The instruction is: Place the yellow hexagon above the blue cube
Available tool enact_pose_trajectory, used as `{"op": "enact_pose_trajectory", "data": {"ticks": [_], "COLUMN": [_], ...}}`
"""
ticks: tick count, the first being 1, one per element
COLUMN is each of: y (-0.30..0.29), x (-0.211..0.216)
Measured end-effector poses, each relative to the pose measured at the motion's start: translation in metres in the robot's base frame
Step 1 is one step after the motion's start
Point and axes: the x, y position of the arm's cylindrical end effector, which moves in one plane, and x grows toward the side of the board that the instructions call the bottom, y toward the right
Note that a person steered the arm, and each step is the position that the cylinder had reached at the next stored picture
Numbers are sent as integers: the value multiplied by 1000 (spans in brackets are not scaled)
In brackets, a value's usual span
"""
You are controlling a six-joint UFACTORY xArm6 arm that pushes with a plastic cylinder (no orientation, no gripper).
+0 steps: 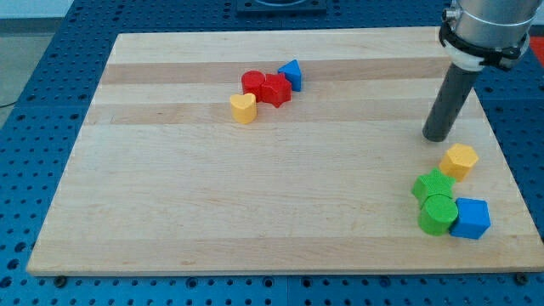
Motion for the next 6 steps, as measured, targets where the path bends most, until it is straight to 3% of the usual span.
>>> {"op": "enact_pose_trajectory", "data": {"ticks": [6], "y": [20], "x": [61]}}
